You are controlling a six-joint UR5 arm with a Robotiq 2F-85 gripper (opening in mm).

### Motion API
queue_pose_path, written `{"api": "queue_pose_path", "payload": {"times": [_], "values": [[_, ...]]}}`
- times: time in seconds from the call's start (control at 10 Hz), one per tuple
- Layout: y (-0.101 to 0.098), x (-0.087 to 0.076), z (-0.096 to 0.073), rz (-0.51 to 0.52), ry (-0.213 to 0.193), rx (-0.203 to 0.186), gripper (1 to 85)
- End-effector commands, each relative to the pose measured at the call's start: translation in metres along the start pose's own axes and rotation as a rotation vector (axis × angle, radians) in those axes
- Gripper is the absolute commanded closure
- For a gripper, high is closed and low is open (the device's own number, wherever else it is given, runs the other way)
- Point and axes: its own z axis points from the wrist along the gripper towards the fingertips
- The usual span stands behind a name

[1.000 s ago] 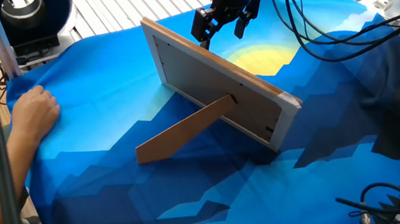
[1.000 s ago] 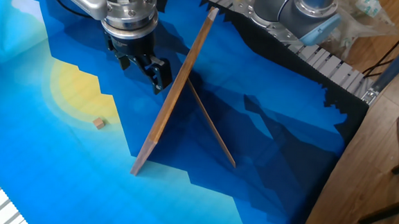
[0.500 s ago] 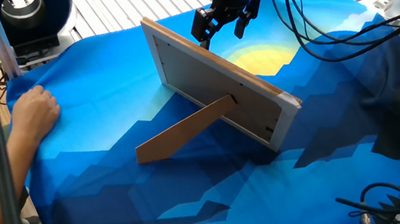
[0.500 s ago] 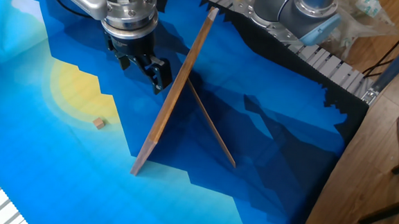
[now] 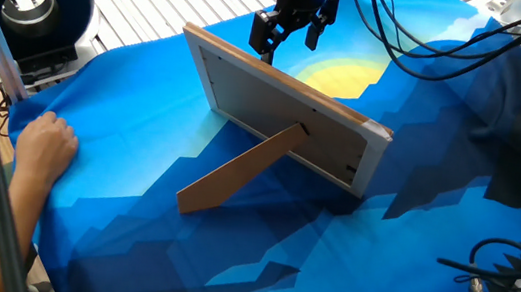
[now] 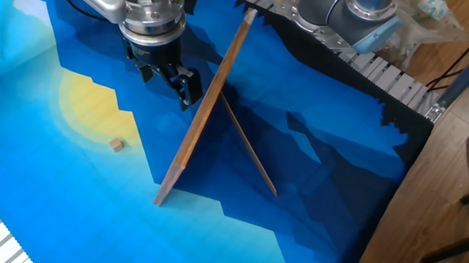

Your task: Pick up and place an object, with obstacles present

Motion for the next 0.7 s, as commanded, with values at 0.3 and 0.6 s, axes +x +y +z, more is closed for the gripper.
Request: {"api": "queue_pose_path", "payload": {"times": [0.3, 0.6], "values": [[-0.001, -0.017, 0.000, -0.057, -0.067, 0.016, 84.3], [-0.001, -0.017, 0.000, -0.057, -0.067, 0.016, 84.3]]}}
